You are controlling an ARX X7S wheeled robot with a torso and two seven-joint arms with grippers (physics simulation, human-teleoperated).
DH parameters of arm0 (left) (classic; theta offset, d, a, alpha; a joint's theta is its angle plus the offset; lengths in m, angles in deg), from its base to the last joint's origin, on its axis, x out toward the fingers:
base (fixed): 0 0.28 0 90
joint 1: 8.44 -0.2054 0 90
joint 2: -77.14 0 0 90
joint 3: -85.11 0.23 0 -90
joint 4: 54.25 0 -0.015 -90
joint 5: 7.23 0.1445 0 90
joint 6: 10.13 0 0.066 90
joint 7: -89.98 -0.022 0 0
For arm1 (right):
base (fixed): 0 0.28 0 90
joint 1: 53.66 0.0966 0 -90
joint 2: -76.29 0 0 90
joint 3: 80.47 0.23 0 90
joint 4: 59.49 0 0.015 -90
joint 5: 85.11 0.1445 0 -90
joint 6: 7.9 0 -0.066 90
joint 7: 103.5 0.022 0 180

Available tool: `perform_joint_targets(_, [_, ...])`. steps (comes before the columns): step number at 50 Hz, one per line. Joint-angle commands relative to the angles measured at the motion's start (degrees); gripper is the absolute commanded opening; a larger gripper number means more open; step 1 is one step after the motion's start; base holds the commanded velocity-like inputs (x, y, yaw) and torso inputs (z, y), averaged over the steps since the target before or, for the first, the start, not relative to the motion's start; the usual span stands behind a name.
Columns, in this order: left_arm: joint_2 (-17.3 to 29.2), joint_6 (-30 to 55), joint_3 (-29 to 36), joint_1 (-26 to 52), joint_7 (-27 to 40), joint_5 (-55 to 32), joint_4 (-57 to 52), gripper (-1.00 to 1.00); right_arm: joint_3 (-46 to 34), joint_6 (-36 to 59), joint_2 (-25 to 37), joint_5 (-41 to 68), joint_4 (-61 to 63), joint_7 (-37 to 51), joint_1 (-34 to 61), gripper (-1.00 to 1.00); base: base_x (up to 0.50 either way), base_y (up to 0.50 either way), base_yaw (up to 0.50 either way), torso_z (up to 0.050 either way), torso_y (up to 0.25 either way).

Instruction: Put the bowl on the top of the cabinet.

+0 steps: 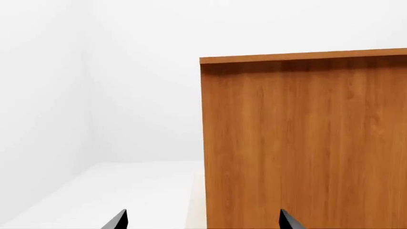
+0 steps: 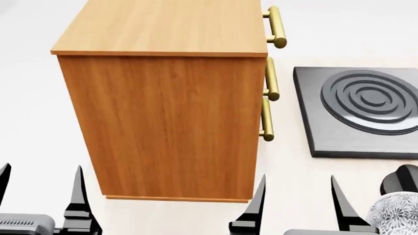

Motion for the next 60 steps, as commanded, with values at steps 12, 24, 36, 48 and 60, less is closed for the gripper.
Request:
perform_joint_targets(12, [0.58,-0.16,0.39,0.1,0.55,-0.51,-0.02,1.0,-0.48,-0.66,0.56,-0.37,-0.25,0.94,-0.19,1.0,0.0,0.0,0.0,0.0,0.0])
perform_joint_targets(24, [0.81,-0.36,0.65,0.08,0.84,-0.62,0.1,1.0,-0.04,0.87,0.66,0.55,0.47,1.42,-0.08,1.0,0.01,0.0,0.0,0.0,0.0])
perform_joint_targets(36, [1.0,-0.45,0.98,0.05,1.19,-0.76,0.02,1.0,-0.24,0.14,0.95,0.58,0.28,1.7,-0.21,1.0,0.15,0.0,0.0,0.0,0.001])
perform_joint_targets(48, [1.34,-0.64,0.84,0.06,1.43,-1.2,0.3,1.0,-0.14,5.67,2.02,-3.23,3.55,4.9,-0.97,1.0,0.0,0.0,0.0,0.0,0.0])
perform_joint_targets(60, [1.33,-1.5,1.15,0.28,1.46,-1.44,1.56,1.0,5.9,24.74,6.51,1.52,14.76,2.26,-2.6,1.0,0.0,0.0,0.0,0.0,0.0])
